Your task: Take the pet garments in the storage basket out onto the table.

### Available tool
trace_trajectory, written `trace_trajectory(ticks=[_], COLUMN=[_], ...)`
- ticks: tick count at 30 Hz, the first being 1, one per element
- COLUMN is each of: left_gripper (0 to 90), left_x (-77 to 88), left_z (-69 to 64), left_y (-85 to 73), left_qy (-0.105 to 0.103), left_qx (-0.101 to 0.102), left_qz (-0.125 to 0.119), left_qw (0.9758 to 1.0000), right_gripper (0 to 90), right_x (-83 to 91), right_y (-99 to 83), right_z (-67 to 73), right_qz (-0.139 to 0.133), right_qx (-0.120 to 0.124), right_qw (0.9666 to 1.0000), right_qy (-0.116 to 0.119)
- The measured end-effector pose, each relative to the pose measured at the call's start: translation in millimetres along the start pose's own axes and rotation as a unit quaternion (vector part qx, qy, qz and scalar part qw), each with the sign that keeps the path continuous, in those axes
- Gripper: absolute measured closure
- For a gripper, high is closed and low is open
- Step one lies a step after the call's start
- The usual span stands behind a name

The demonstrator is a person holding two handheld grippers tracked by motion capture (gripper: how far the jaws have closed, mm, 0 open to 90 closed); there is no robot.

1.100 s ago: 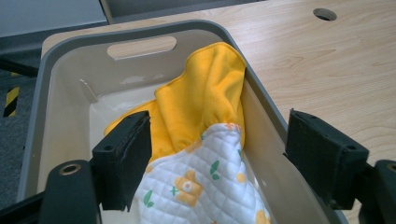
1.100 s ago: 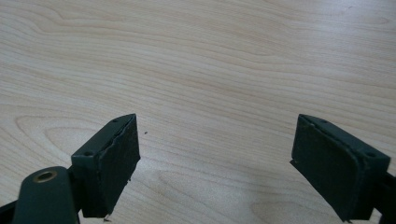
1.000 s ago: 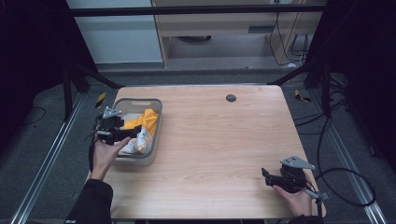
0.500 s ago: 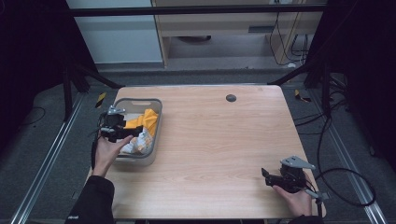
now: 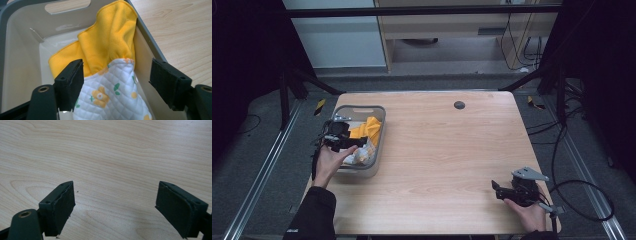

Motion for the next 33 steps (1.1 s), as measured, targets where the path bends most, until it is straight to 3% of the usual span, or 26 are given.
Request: trace_trajectory(ticks=[14, 22, 33], left_gripper=[37.2, 43.4, 53.6], left_x=[-9.9, -14.2, -21.4], left_z=[-12.5, -13.9, -15.6], left_y=[-1.1, -2.6, -10.6], left_qy=[-0.002, 0.005, 0.005], left_qx=[-0.013, -0.023, -0.018], left_qz=[0.038, 0.046, 0.07], left_qw=[0.9992, 0.9987, 0.9974], right_gripper=[15.5, 15.5, 15.5], right_x=[-0.5, -0.5, -0.5], right_y=[-0.3, -0.4, -1.0], right_z=[0.3, 0.3, 2.0], right_qz=[0.003, 0.003, 0.008], right_qx=[0.001, 0.002, -0.002], right_qw=[1.0, 1.0, 0.9999], right_qy=[0.003, 0.003, 0.006])
Point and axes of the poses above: each handheld gripper's, and its own axes: x roughly backward along the jaws, y roughly out of its top, z roughly to its left, the point moved 6 cm from there along -x, roughly forward along the jaws, and after that the axes turned 13 degrees about -z, right-handed, at the moved point
